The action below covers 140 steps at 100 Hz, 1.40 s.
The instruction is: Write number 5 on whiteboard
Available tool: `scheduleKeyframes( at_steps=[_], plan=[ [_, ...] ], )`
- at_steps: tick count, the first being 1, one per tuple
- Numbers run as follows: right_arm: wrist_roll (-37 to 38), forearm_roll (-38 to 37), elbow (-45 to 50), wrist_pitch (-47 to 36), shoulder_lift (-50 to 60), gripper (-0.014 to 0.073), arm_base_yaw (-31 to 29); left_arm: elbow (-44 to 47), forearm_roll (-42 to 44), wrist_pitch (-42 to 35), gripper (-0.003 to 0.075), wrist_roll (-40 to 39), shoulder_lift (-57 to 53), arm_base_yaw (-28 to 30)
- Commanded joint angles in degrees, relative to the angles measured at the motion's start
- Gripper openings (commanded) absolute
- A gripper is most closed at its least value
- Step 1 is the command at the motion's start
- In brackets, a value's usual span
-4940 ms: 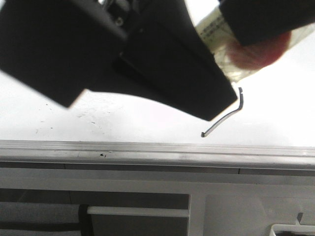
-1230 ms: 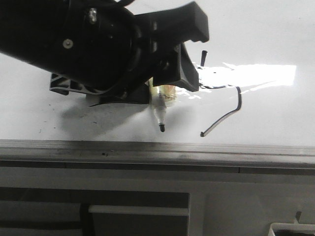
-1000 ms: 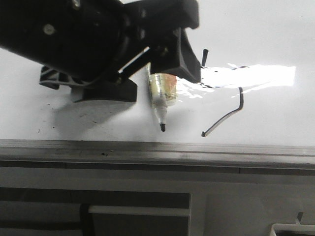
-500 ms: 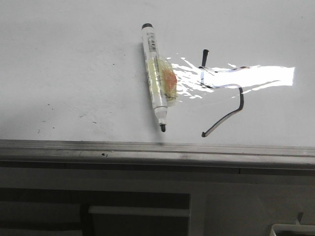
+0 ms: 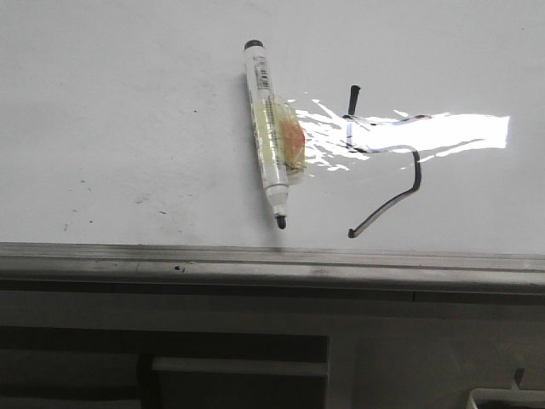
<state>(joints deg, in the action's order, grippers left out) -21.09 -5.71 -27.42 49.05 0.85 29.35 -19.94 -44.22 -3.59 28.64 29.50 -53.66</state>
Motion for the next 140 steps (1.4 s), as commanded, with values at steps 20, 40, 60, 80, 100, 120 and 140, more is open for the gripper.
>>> scheduleKeyframes(
  at_steps=[20,40,60,80,100,120,140],
  plan=[
    [0.05,-0.11,0.08,-3.11,0.12,-0.0063,-0.27,-1.46,0.37,-1.78,-0.0020,-0.03,0.28,0.00],
    [0.05,-0.11,0.08,-3.11,0.12,-0.0063,-0.27,-1.14,0.49,-1.78,-0.0020,-0.03,0.15,0.00],
    [0.05,-0.11,0.08,-3.11,0.12,-0.0063,-0.27,3.82,4.30,-13.01,-0.0020,0.94,-4.96,2.99],
    [0.05,-0.11,0.08,-3.11,0.12,-0.0063,-0.27,12.47,19.52,-15.13,-0.0020,0.27,-13.86,15.96],
    [0.05,-0.11,0.08,-3.11,0.12,-0.0063,-0.27,18.43,32.56,-6.40,-0.0020,-15.93,-21.80,30.02],
    [0.05,-0.11,0.08,-3.11,0.12,-0.0063,-0.27,20.02,40.88,8.90,-0.0020,-28.64,-26.31,36.97],
    [0.05,-0.11,0.08,-3.11,0.12,-0.0063,-0.27,20.16,42.56,19.65,-0.0020,-29.30,-31.40,41.62]
  ],
)
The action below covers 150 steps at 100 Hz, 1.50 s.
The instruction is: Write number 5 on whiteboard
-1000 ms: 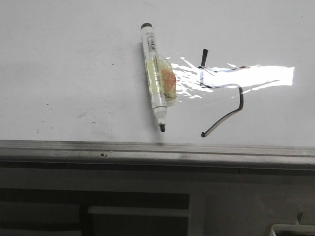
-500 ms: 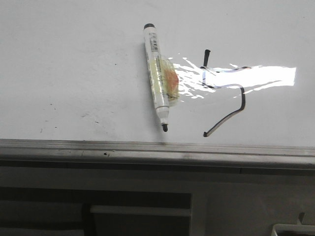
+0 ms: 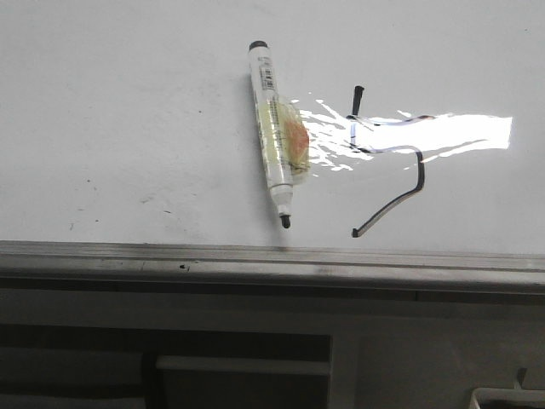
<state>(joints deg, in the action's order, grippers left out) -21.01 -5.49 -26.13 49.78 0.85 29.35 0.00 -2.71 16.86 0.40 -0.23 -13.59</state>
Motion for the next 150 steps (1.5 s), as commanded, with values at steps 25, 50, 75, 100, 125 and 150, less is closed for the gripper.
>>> scheduleKeyframes(
  at_steps=[25,50,75,100,125,150],
  plan=[
    [-0.03,-0.33,-1.21,-3.83,0.12,-0.0063,-0.27,0.22,0.95,-0.91,-0.0020,-1.07,-1.53,3.48],
    [-0.03,-0.33,-1.21,-3.83,0.12,-0.0063,-0.27,0.22,0.85,-0.91,-0.0020,-1.07,-1.53,3.48],
    [-0.03,-0.33,-1.21,-3.83,0.12,-0.0063,-0.27,0.22,0.85,-0.91,-0.0020,-1.07,-1.53,3.48],
    [-0.03,-0.33,-1.21,-3.69,0.12,-0.0063,-0.77,0.22,0.85,-0.91,-0.0020,-1.07,-1.53,3.48],
    [6.73,0.91,6.09,-25.01,0.12,-0.0063,-14.99,0.22,0.85,-0.91,-0.0020,-1.07,-1.53,3.48],
    [18.94,2.71,24.44,-51.60,0.12,-0.0063,-29.58,0.22,0.85,-0.91,-0.0020,-1.07,-1.53,3.48]
  ],
)
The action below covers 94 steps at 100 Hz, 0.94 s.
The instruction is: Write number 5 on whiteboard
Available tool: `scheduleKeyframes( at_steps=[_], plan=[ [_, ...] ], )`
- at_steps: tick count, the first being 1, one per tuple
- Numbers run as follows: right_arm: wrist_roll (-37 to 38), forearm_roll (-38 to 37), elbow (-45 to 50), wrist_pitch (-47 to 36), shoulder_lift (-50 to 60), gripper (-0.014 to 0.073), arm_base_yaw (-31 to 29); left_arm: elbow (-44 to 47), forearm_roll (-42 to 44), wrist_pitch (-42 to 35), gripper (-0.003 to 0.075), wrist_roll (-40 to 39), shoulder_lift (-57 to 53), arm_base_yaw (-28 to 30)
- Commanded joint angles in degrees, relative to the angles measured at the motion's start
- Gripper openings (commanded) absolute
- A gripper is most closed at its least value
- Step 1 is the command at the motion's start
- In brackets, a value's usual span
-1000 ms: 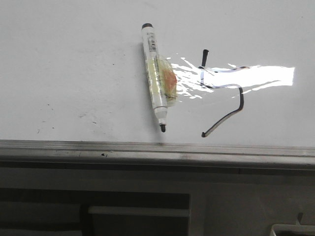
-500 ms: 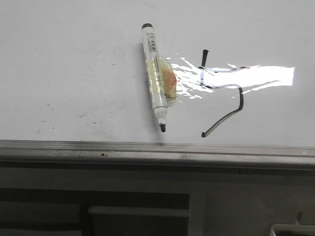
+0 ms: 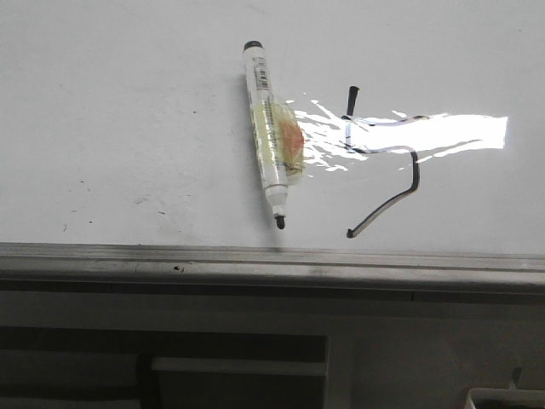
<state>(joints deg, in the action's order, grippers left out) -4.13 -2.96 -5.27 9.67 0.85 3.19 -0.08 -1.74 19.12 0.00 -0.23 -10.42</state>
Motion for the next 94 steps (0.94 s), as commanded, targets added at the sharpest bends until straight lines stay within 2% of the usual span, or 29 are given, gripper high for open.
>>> scheduleKeyframes(
  at_steps=[1,10,16,32,94],
  plan=[
    [2.06,0.17,4.36,-11.85,0.12,-0.0063,-3.92,0.30,-0.12,-3.17,-0.0020,-0.67,-1.53,0.32],
    [2.06,0.06,7.37,-10.06,0.22,-0.0063,-5.56,0.30,-0.12,-3.17,-0.0020,-0.67,-1.53,0.32],
    [2.06,-0.53,7.22,-2.58,0.23,-0.0063,-5.59,0.30,-0.12,-3.17,-0.0020,-0.67,-1.53,0.32],
    [2.06,-0.53,7.23,8.68,0.74,-0.0063,-5.59,0.30,-0.12,-3.17,-0.0020,-0.67,-1.53,0.32],
    [2.06,-0.53,7.23,8.25,0.74,-0.0063,-5.59,0.30,-0.12,-3.17,-0.0020,-0.67,-1.53,0.32]
  ],
)
